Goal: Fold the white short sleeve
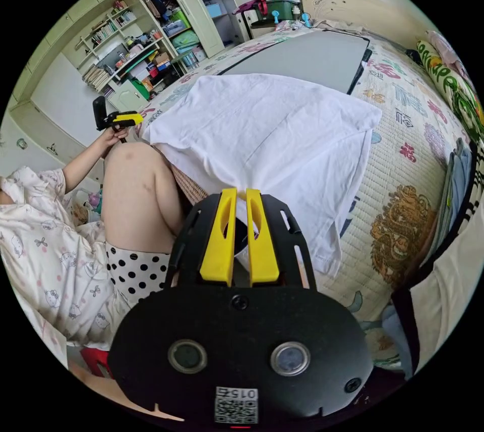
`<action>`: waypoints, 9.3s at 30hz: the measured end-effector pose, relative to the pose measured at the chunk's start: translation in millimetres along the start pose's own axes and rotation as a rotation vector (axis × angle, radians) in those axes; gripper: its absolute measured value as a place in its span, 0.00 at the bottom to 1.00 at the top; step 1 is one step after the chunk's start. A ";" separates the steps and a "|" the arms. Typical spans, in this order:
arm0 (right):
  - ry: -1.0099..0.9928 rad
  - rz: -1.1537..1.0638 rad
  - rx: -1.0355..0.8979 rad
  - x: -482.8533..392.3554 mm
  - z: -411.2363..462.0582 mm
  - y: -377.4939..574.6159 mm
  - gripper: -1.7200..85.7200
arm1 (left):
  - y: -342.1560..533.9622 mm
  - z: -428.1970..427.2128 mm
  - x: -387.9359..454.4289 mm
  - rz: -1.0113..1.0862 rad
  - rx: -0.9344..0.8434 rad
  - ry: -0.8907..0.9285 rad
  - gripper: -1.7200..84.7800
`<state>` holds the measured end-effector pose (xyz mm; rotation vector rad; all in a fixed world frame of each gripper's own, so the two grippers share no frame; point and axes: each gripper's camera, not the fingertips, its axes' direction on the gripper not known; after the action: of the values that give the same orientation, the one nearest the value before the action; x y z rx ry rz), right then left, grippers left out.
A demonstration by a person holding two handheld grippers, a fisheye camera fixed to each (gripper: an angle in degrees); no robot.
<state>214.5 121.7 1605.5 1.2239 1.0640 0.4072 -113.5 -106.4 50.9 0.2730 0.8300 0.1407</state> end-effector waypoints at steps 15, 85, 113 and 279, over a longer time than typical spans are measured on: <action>0.014 0.217 0.585 86.0 -144.7 -84.5 0.10 | 14.5 -101.1 15.7 -0.289 0.232 -0.097 0.07; -0.191 0.002 1.281 148.6 360.6 -158.6 0.01 | 126.0 179.5 -121.8 -0.786 0.246 -0.141 0.09; -0.320 -0.249 1.471 217.1 427.9 43.5 0.02 | 151.1 95.3 -125.4 -0.908 0.425 -0.082 0.08; 0.030 0.652 0.510 488.6 180.1 -106.7 0.02 | -947.3 -200.1 32.0 0.199 -0.367 0.123 0.13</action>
<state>573.8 353.5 1289.7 2.0353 0.7906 0.6753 -224.9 -967.7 -378.3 0.0002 0.8806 0.4943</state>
